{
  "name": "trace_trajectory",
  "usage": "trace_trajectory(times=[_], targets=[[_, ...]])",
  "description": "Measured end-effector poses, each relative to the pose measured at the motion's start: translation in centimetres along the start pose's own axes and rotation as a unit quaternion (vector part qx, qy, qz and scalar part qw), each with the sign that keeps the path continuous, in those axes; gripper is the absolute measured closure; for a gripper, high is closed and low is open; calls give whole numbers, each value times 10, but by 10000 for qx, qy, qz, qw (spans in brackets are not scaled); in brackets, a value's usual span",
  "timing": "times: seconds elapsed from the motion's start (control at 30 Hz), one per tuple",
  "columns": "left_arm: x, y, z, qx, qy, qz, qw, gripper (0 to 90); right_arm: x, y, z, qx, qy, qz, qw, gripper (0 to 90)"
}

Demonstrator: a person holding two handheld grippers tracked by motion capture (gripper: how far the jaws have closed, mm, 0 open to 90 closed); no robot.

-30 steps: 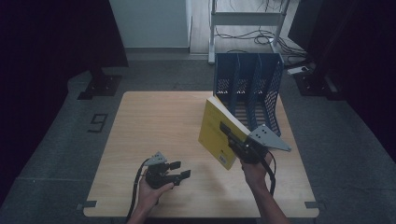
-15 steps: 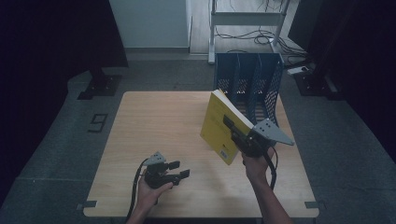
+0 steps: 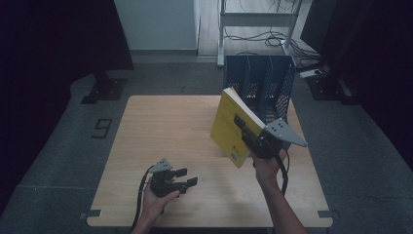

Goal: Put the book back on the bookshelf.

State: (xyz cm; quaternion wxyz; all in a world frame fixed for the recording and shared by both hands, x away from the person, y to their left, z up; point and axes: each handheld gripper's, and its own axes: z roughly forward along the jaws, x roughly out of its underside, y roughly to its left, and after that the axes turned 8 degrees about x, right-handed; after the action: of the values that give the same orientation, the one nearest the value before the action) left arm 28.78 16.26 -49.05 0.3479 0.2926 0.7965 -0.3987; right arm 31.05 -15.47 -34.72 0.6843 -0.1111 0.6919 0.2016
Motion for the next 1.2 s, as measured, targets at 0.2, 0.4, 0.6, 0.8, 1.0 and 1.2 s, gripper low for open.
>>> trace_trajectory(times=[0.2,0.4,0.6,0.8,1.0,1.2], targets=[[0,3,-3,-22,-36,-50,10000,351,-1,-3,6,98,33,-38,9999,741],[0,4,-3,-25,2,-75,10000,351,-2,-3,14,209,60,-70,9997,741],[2,8,-1,-51,41,-126,9999,351,-4,-3,22,348,56,-184,9992,741],[3,9,0,-56,59,-148,9999,351,-5,-10,29,475,69,-131,9988,741],[3,9,1,-49,91,-133,9999,351,-6,-17,33,616,82,-102,9980,741],[2,11,-2,-55,57,-170,9998,351,-8,-24,37,749,80,-156,9970,741]])
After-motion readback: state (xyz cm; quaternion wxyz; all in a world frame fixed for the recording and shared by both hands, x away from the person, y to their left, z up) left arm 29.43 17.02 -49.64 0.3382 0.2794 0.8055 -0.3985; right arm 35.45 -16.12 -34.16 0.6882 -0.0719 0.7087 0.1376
